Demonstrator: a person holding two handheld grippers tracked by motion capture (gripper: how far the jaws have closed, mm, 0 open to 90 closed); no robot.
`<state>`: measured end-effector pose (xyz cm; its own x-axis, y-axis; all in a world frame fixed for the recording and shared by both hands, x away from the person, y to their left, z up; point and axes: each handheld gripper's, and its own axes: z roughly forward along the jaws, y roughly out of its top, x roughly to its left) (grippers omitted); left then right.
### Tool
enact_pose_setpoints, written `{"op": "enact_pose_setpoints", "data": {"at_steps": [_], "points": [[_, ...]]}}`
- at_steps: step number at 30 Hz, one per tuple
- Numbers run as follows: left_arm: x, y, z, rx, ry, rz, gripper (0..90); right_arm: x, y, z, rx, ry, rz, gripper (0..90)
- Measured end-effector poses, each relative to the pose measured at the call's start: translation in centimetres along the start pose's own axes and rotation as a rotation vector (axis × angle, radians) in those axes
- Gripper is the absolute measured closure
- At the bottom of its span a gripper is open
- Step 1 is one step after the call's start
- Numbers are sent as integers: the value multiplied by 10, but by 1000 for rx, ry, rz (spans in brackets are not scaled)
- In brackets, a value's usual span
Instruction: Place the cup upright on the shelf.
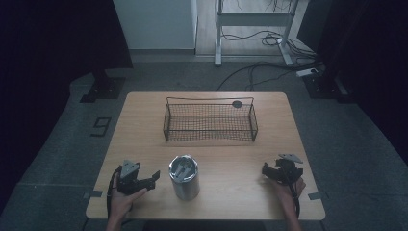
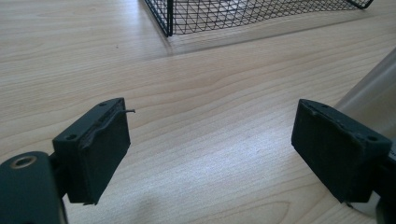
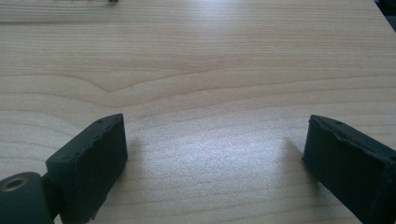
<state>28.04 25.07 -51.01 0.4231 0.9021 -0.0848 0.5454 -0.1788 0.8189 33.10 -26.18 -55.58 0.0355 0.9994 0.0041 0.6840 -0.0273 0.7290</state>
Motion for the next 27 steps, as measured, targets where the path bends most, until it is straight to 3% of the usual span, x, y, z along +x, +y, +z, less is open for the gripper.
{"op": "enact_pose_setpoints", "data": {"at_steps": [9, 14, 22, 24, 27], "points": [[-1, -1, -1, 3, -16, -22, 87, -1, 0, -1, 0, 8, -8, 69], [-5, 2, -11, -68, -39, -28, 87, -1, -1, -1, -4, 14, -10, 82], [-12, 6, -22, -79, -75, -22, 62, -1, -1, -2, -9, 19, -14, 101], [-17, 7, -28, -108, -70, -13, 64, -1, -1, -2, -9, 19, -16, 105], [-24, 10, -36, -132, -99, -4, 57, -2, -2, -2, -10, 19, -14, 112]]}}
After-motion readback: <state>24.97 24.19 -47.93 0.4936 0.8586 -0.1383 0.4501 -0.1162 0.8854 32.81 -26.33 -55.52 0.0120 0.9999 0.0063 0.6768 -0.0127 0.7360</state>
